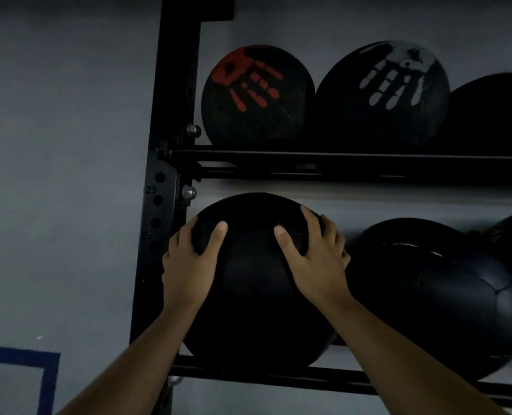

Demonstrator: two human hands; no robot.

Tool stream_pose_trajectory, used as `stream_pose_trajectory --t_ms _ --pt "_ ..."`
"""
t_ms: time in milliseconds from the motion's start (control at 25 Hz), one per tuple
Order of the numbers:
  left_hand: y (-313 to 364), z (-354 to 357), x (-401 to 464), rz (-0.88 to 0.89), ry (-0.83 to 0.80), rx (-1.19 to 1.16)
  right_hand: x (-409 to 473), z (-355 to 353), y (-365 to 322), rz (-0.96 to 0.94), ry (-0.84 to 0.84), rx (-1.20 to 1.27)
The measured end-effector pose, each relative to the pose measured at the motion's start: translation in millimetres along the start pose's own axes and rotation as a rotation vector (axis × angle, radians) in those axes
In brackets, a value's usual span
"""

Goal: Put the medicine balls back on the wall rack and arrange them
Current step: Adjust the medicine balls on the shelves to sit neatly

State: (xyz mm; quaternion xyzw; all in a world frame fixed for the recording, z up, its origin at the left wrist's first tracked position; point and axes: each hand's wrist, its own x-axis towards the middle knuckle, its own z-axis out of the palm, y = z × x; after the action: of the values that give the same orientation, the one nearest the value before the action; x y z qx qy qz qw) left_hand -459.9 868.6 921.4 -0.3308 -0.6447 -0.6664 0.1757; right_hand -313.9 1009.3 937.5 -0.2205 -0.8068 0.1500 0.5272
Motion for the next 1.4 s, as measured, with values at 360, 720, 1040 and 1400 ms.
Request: stream_pose_trajectory --t_ms 360,720,1040,1400 --pt "7 3 -13 -0.038 0.024 0.097 3 -15 5 -0.004 -0.117 -0.026" --pt "80 44 -20 0.296 0.051 0.28 30 -97 27 -0.078 -0.181 -0.021" --pt "223 168 -50 0.59 -0.29 0.604 86 -265 112 -0.192 -0.054 -0.092" --pt "342 267 -35 0.854 -0.116 0.615 149 -403 189 -0.201 0.192 -0.163"
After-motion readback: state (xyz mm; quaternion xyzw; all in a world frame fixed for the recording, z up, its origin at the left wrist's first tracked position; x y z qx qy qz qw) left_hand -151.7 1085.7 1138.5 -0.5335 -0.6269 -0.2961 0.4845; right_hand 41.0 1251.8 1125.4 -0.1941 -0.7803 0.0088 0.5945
